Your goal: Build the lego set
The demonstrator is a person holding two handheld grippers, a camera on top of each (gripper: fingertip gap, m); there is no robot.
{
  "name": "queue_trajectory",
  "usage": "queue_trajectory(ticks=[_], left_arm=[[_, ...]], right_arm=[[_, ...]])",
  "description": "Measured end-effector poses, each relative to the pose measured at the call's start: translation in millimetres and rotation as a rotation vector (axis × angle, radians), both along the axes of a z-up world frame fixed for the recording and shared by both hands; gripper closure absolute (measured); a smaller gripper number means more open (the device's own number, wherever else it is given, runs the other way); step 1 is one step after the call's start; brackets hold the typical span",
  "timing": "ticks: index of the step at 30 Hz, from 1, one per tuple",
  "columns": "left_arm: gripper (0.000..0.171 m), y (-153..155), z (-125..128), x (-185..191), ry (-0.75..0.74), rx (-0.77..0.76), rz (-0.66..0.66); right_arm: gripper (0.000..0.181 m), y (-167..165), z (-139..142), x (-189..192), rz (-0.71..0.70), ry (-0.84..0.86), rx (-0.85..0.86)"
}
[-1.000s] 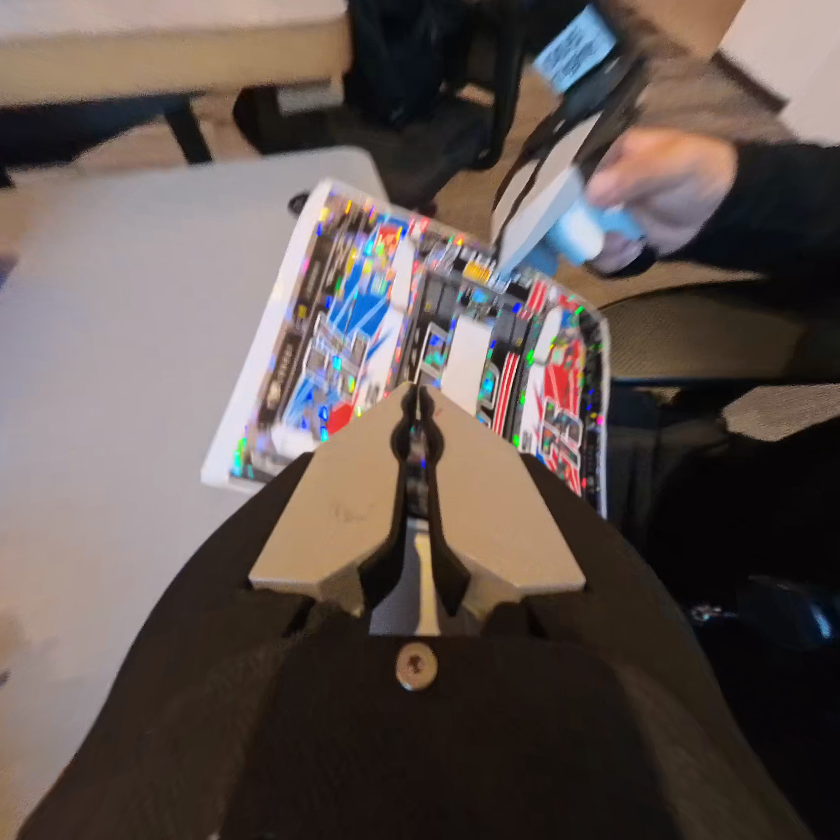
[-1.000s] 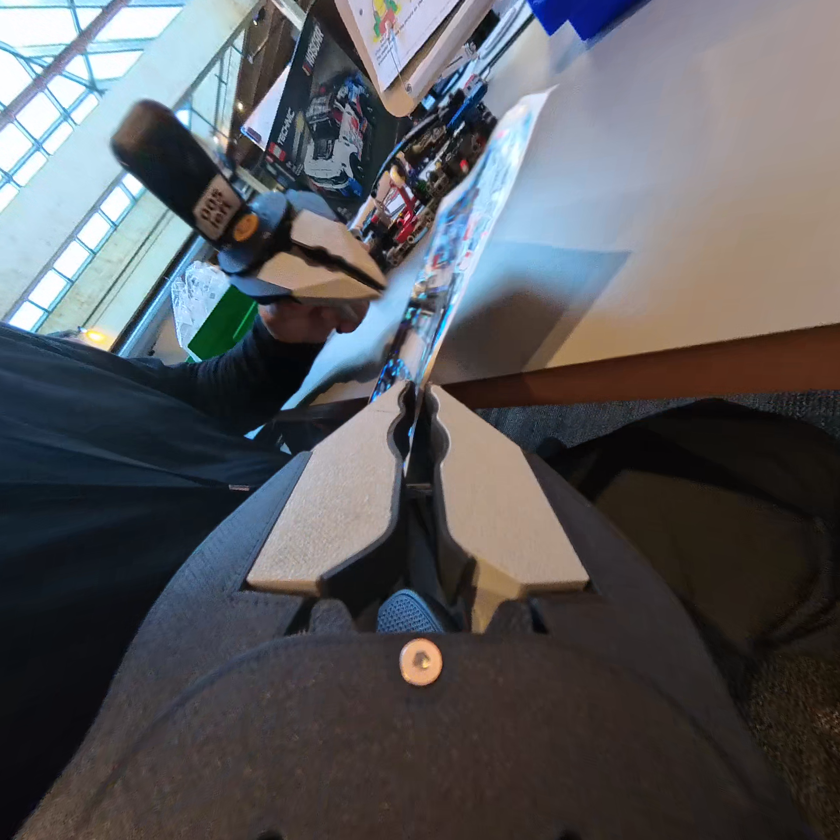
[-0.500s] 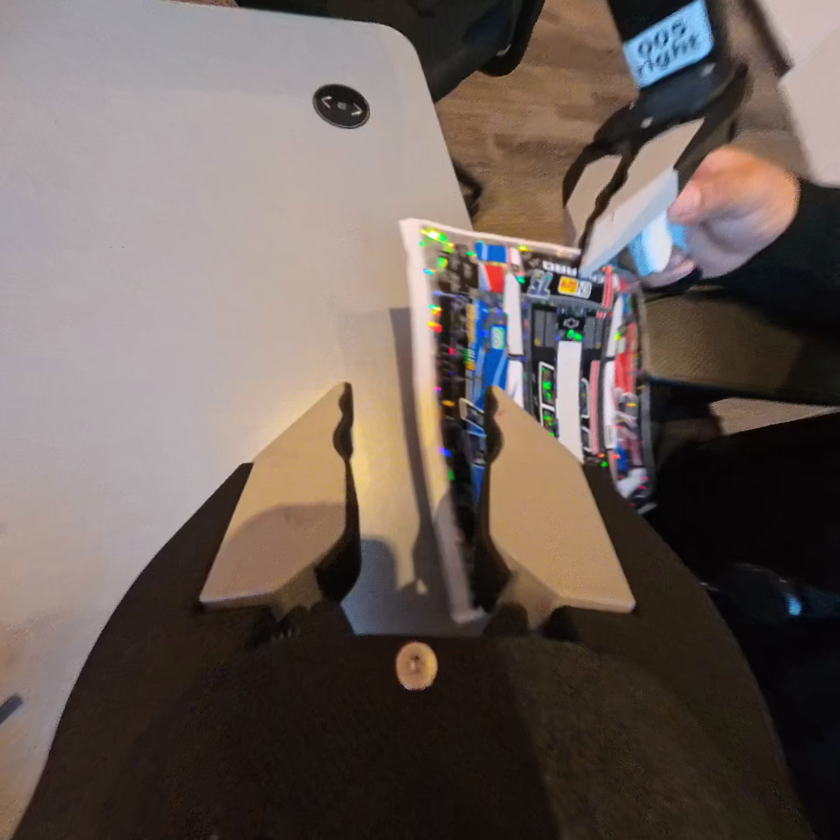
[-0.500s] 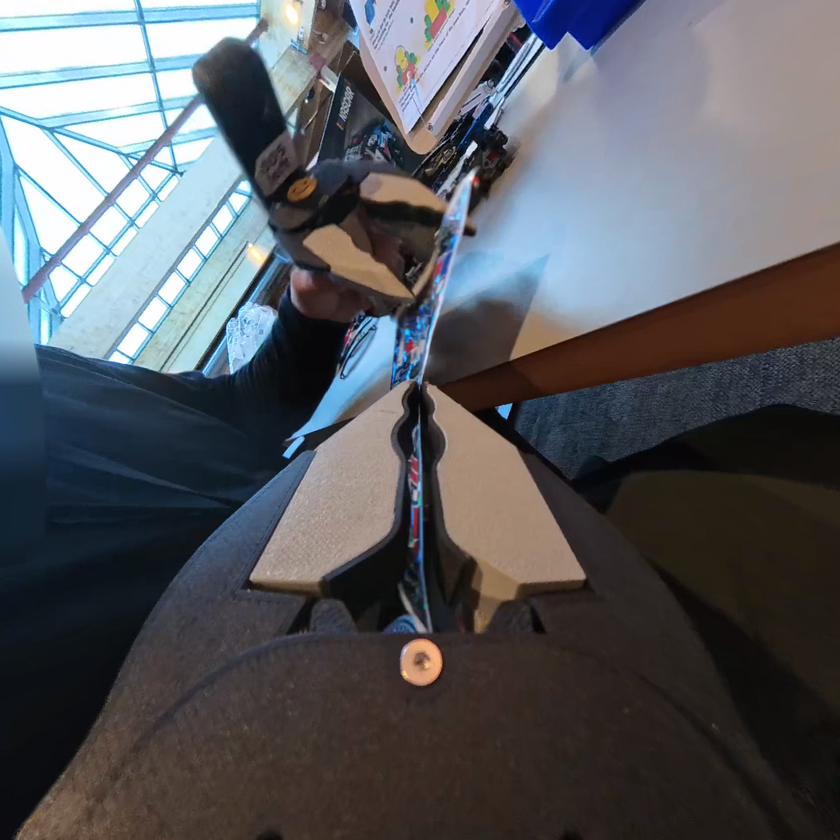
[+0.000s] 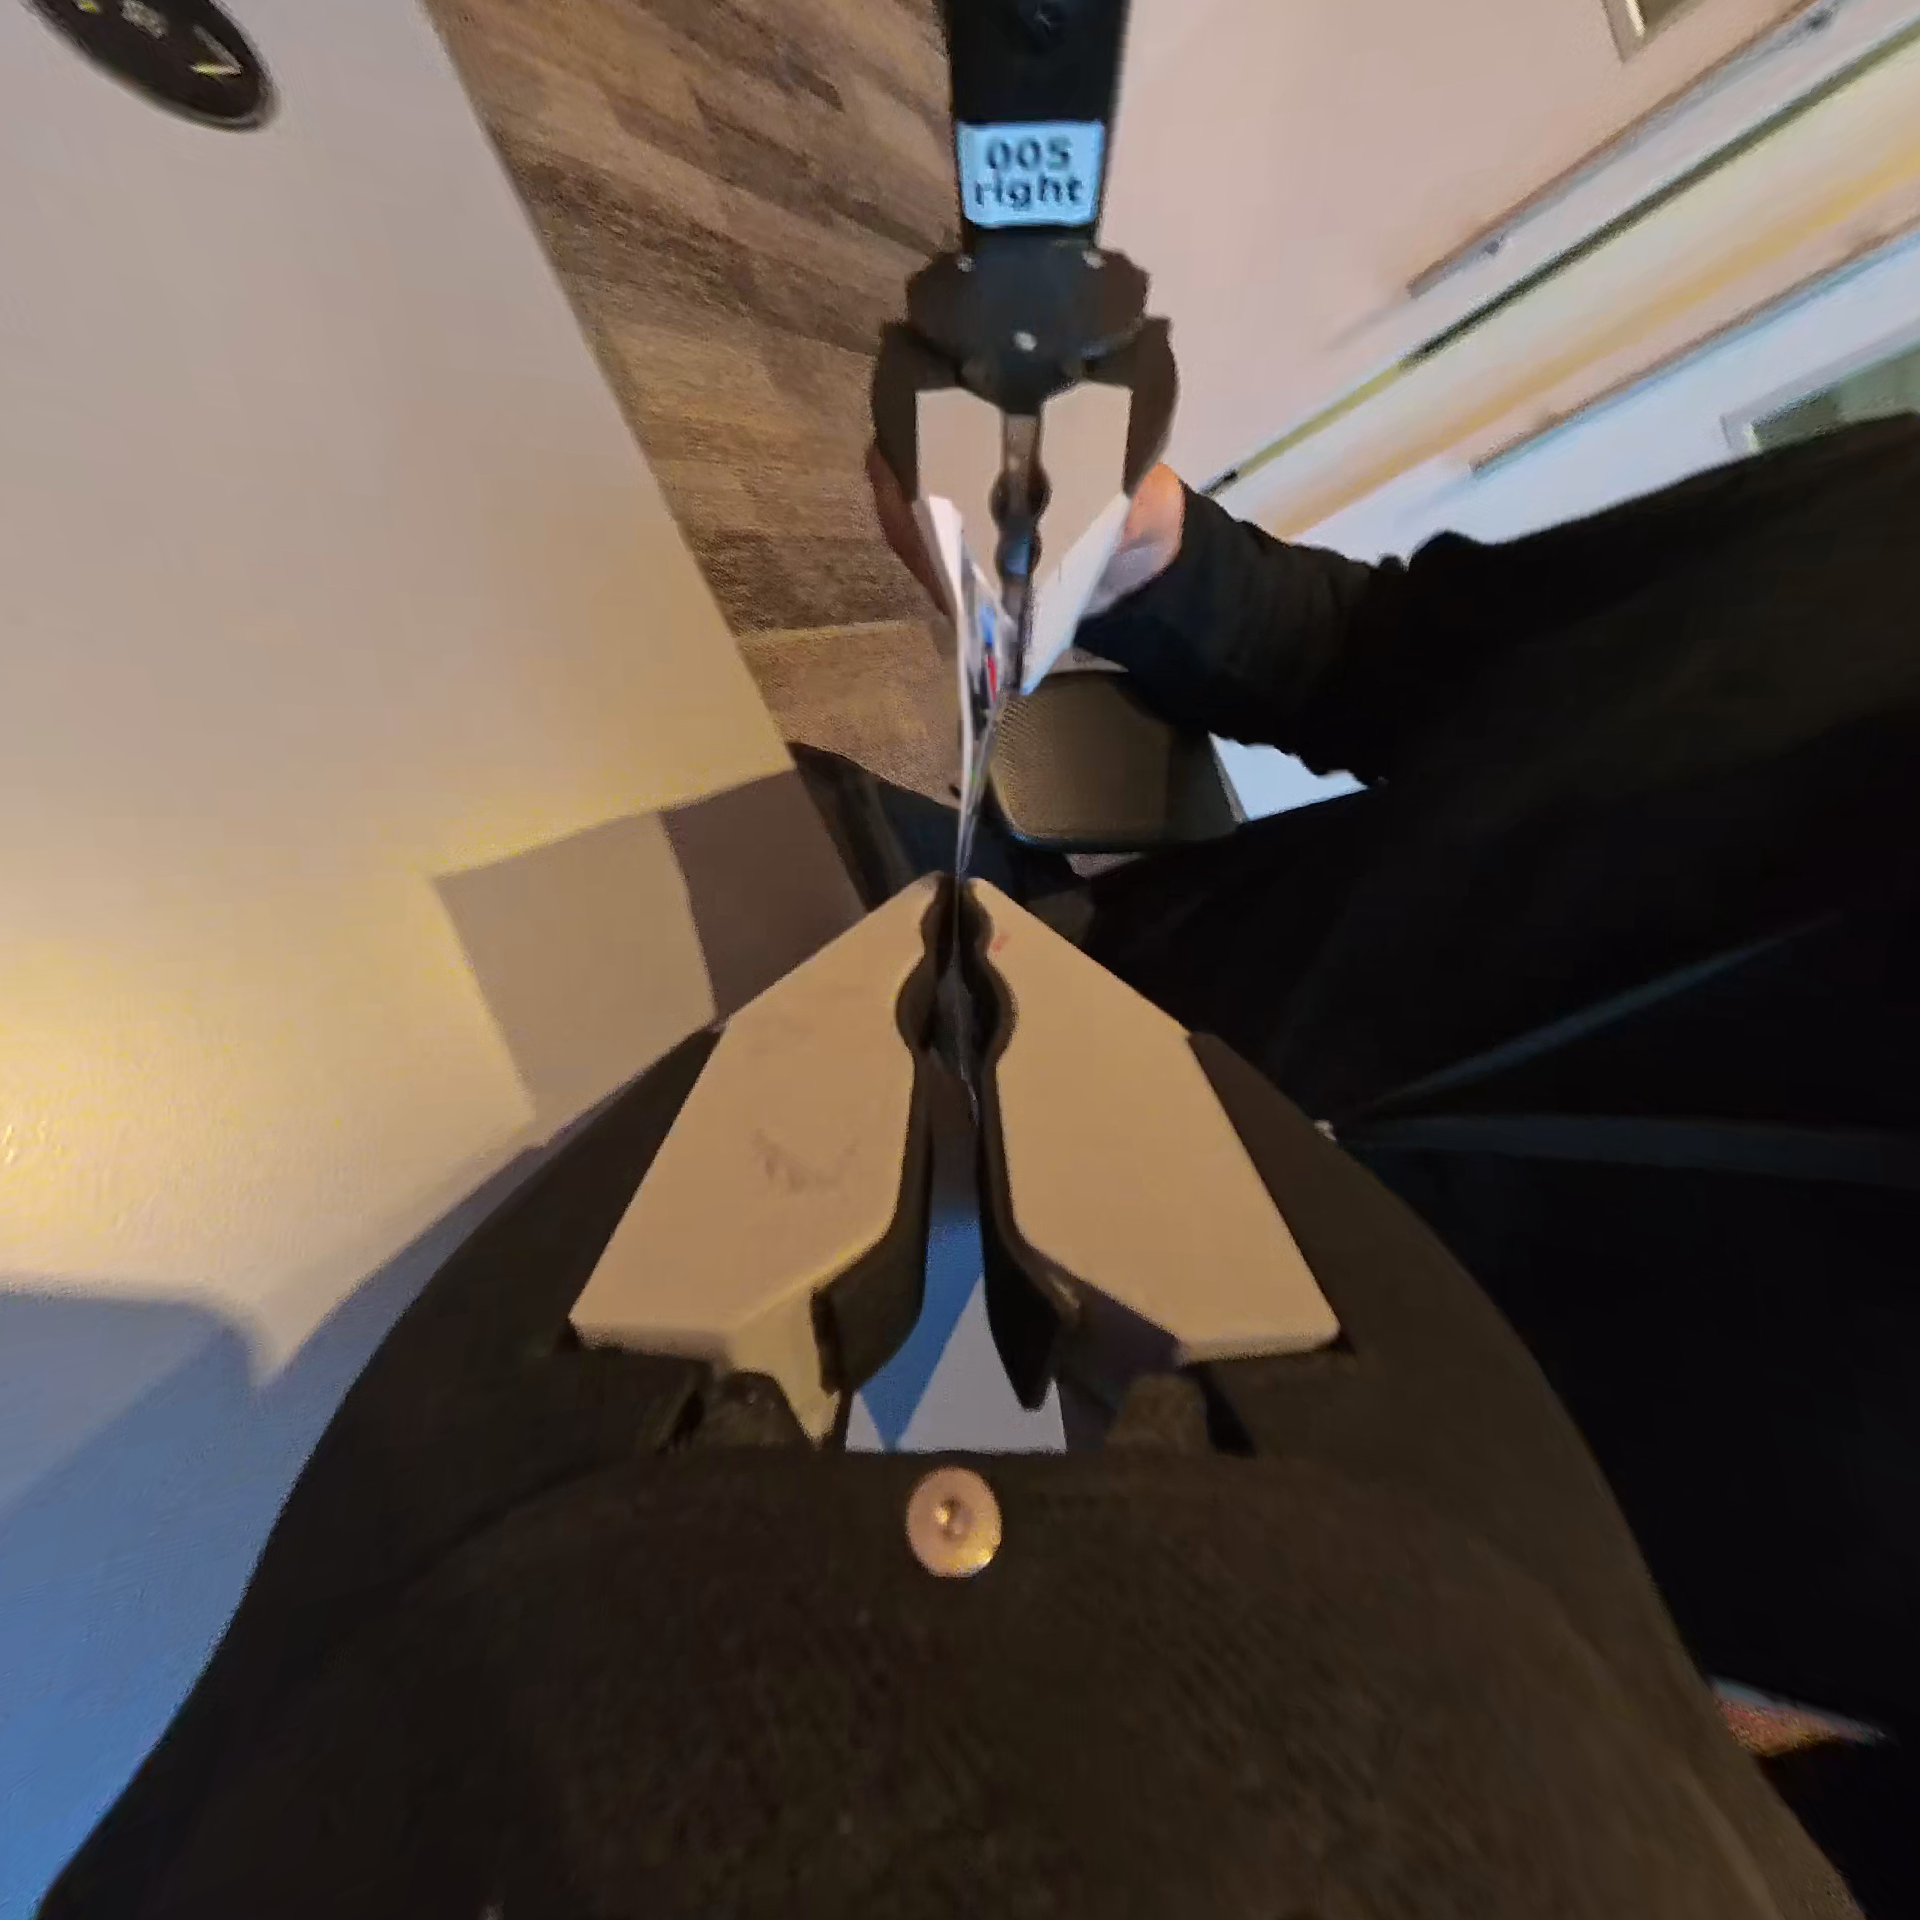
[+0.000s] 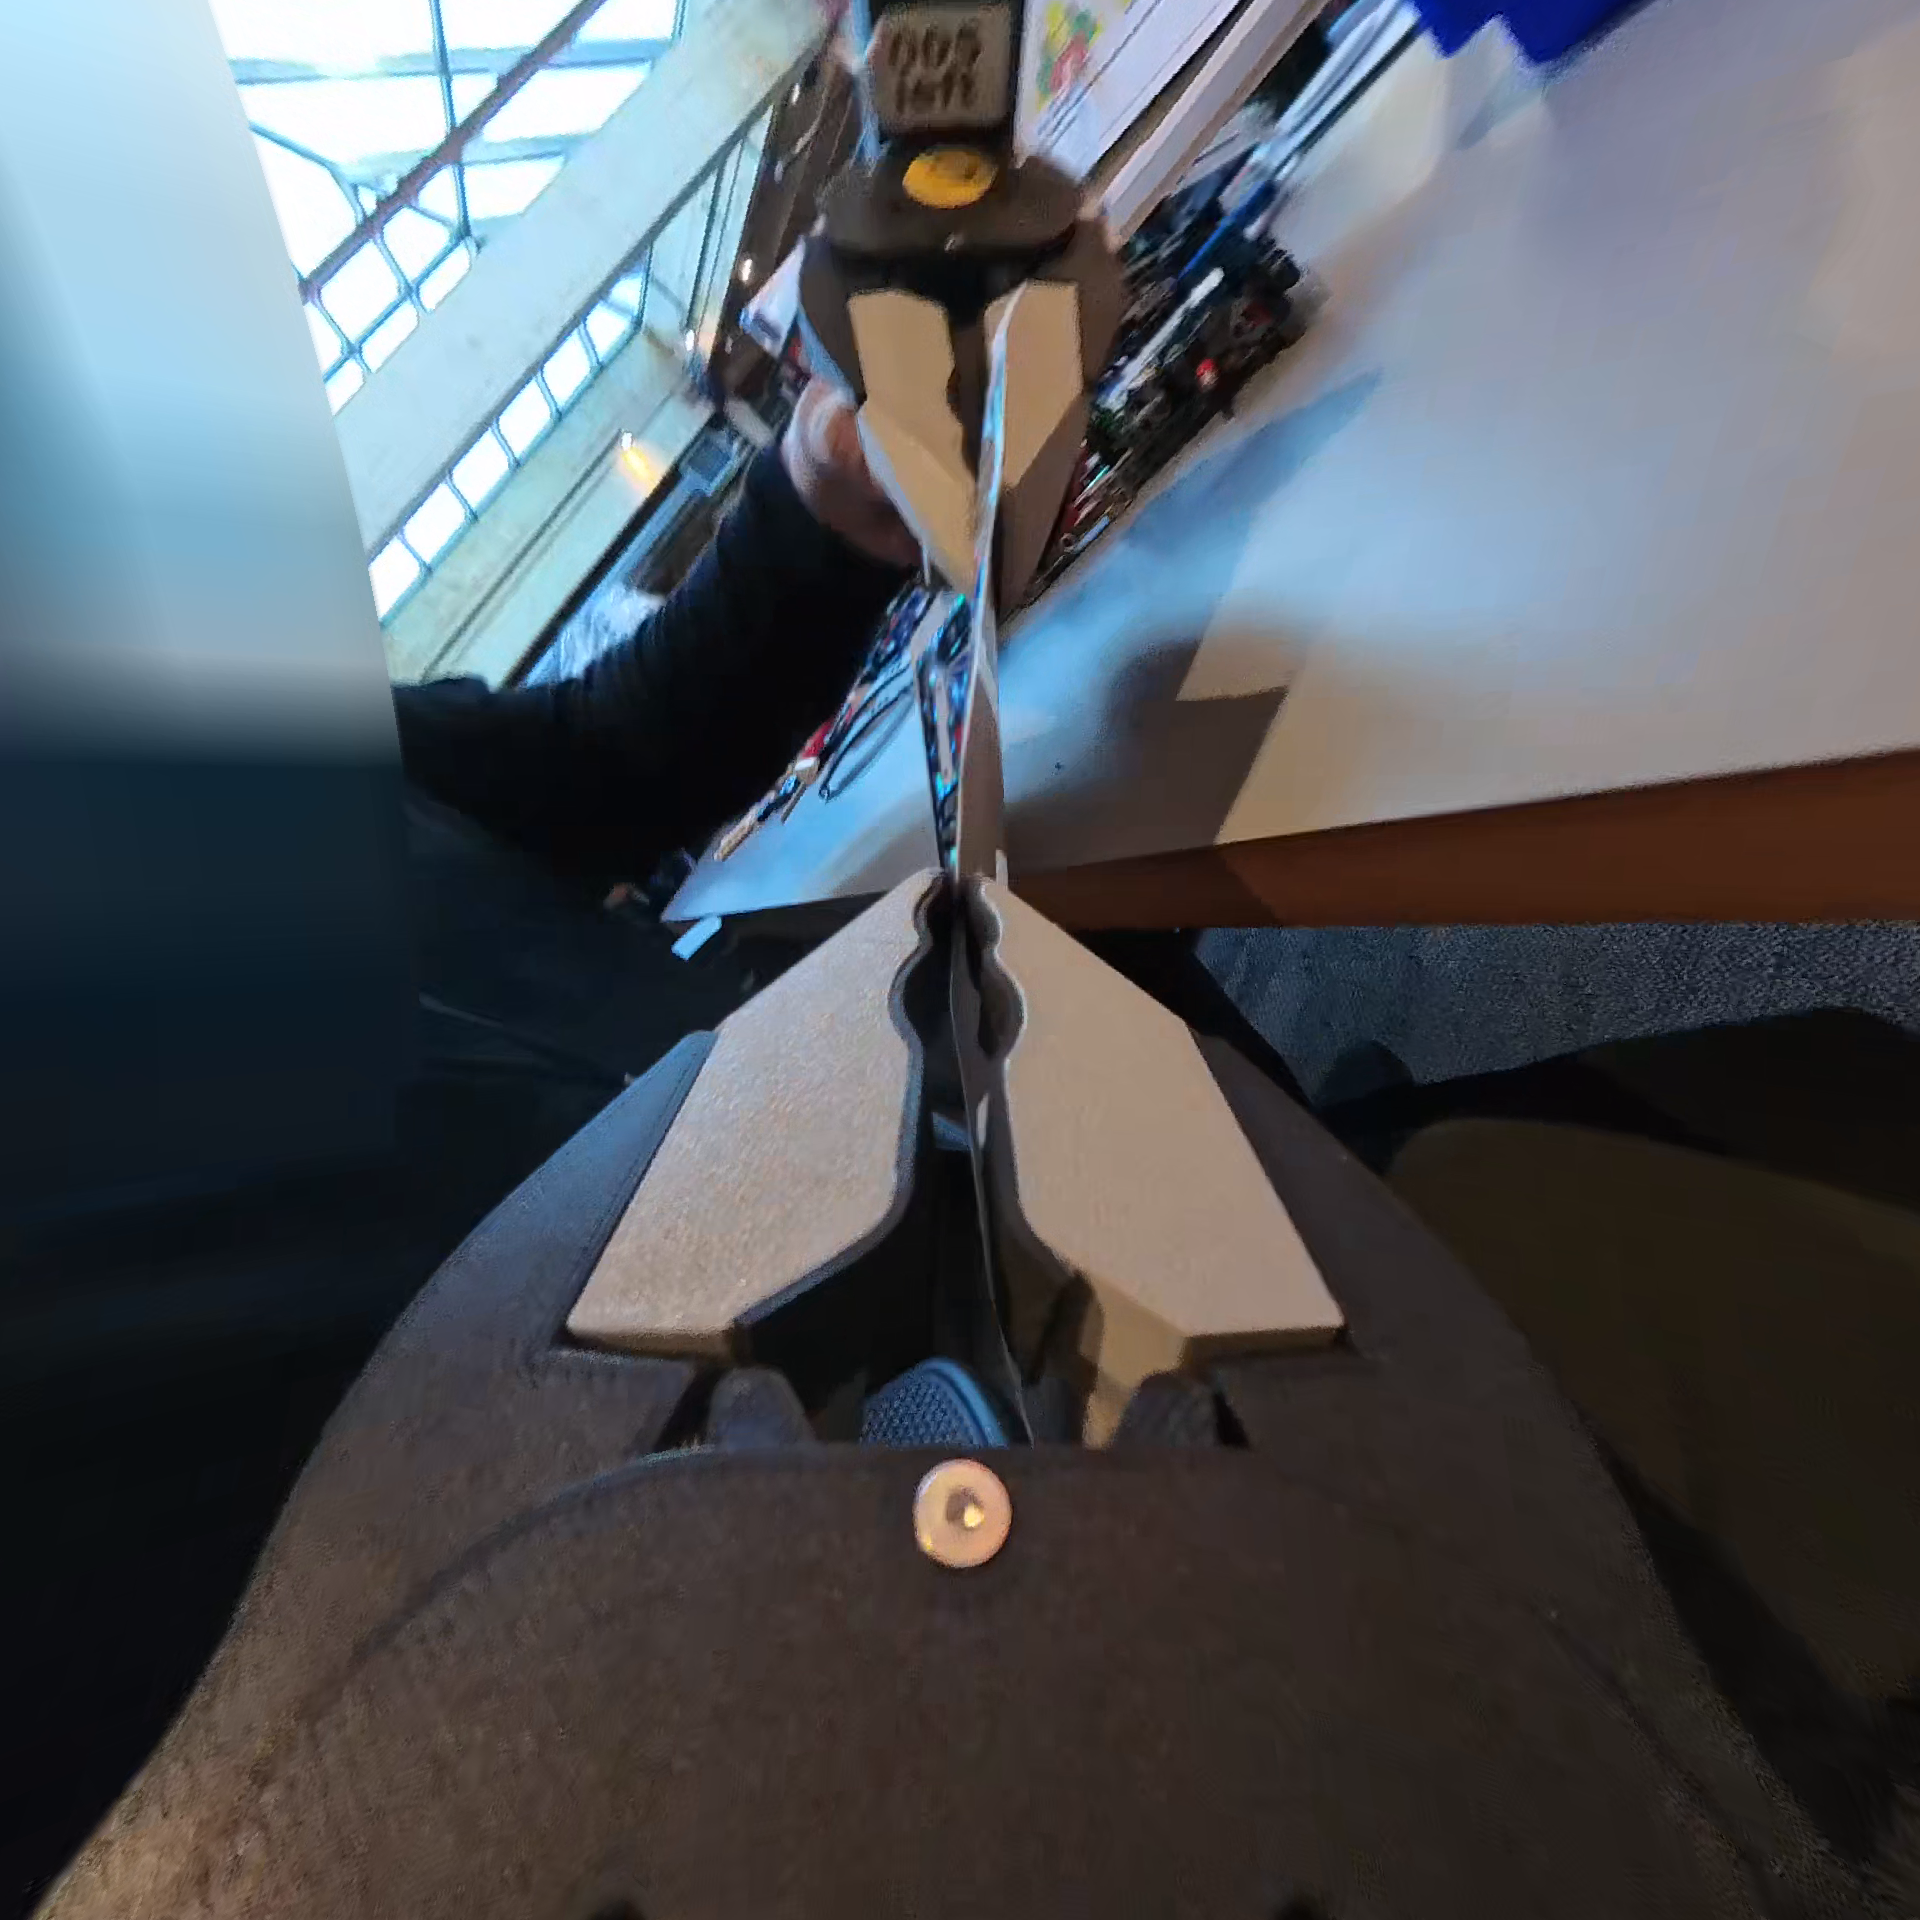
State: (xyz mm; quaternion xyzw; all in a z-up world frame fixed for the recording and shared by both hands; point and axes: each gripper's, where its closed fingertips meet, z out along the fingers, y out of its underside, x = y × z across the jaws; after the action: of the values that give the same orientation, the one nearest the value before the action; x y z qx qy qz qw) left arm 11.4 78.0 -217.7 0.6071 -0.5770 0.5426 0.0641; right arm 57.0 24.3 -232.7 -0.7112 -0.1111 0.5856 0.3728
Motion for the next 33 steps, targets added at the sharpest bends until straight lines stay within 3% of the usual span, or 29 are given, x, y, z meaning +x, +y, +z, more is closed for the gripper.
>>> queue_trajectory(ticks=[4,10,12,13,14,23,29,33], left_arm=[[0.171,-1.8,13.0,-0.6,0.052,-0.025,-0.133],[0.171,-3.0,29.5,1.7,0.082,-0.001,-0.258],[0.171,-2.6,31.1,0.5,0.091,0.008,-0.286],[0.171,-0.7,30.3,0.6,0.093,0.022,-0.290],[0.171,2.0,30.1,1.7,0.090,0.032,-0.284],[0.171,30.2,27.4,-1.9,0.096,0.147,-0.106],[0.165,62.9,49.5,-33.2,0.075,0.357,0.207],[0.163,53.4,65.7,-64.4,0.031,0.442,0.368]], right_arm=[[0.162,9.4,10.6,2.8,0.063,-0.066,0.014],[0.158,26.0,15.6,-7.2,0.150,-0.137,0.018],[0.164,28.9,17.8,-13.4,0.173,-0.135,0.027],[0.181,27.7,20.6,-17.7,0.195,-0.121,0.033],[0.181,27.0,23.1,-22.2,0.210,-0.106,0.035],[0.181,35.6,29.7,-42.0,0.182,0.063,-0.066],[0.181,42.2,28.3,-45.5,0.134,0.101,-0.114],[0.181,49.3,26.3,-45.9,0.095,0.132,-0.144]])
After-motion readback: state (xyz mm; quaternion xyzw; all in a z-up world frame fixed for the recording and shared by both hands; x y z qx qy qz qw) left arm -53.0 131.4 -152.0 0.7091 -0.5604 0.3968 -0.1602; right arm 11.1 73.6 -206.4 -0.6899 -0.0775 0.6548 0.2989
